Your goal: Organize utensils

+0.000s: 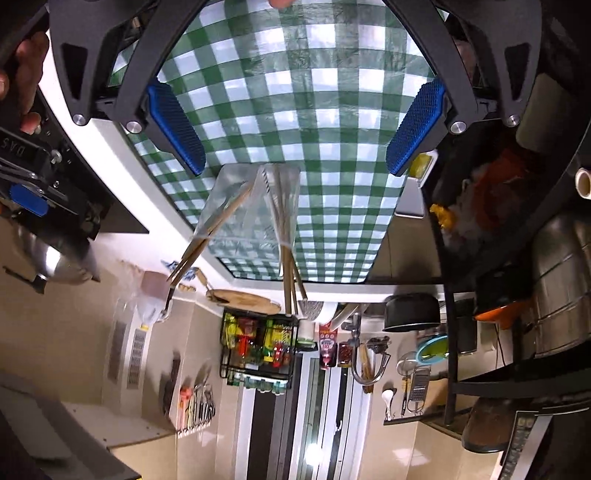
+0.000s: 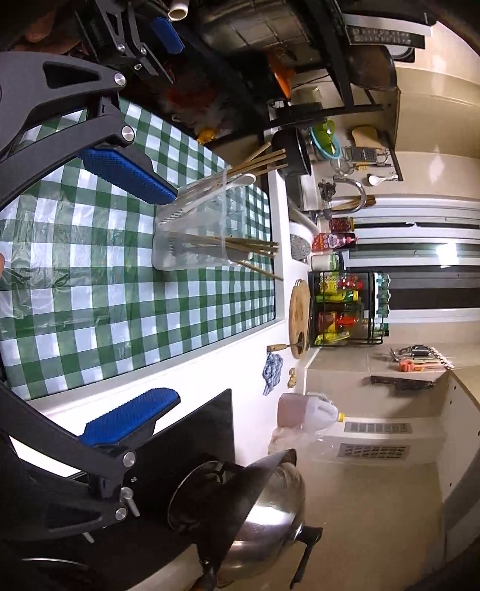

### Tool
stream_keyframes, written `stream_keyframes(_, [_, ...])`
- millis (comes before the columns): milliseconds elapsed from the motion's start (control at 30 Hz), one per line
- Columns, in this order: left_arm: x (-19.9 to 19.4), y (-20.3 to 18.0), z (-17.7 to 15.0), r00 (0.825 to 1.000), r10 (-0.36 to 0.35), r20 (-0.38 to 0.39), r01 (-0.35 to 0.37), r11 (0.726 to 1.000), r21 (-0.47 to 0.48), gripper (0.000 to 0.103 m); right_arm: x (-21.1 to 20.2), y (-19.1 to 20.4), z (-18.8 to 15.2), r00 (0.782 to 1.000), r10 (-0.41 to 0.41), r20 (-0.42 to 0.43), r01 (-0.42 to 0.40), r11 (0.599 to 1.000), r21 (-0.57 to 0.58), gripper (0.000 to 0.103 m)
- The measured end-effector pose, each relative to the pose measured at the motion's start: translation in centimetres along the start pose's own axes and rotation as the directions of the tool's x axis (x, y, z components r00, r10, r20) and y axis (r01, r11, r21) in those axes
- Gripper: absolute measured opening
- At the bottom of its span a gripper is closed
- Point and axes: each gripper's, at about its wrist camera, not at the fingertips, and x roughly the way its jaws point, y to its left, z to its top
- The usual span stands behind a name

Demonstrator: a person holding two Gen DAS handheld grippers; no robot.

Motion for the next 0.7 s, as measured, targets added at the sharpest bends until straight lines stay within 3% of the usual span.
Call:
stream_keyframes(100, [0.1, 0.4, -0.2, 1.000, 0.006, -0.006, -0.007, 1.000, -0.028, 0.095, 0.0, 0.4, -0.2, 1.000, 0.005, -0.007, -0.005, 1.000, -0.003, 0.098])
stream_keyframes(700, [-0.6, -1.0, -0.7, 1.000, 0.001, -0.010, -0.001, 1.000, 0.003, 0.095, -0.3, 1.5, -0.9, 1.000, 0.022, -0.018, -0.022, 1.000, -0.010, 0.098])
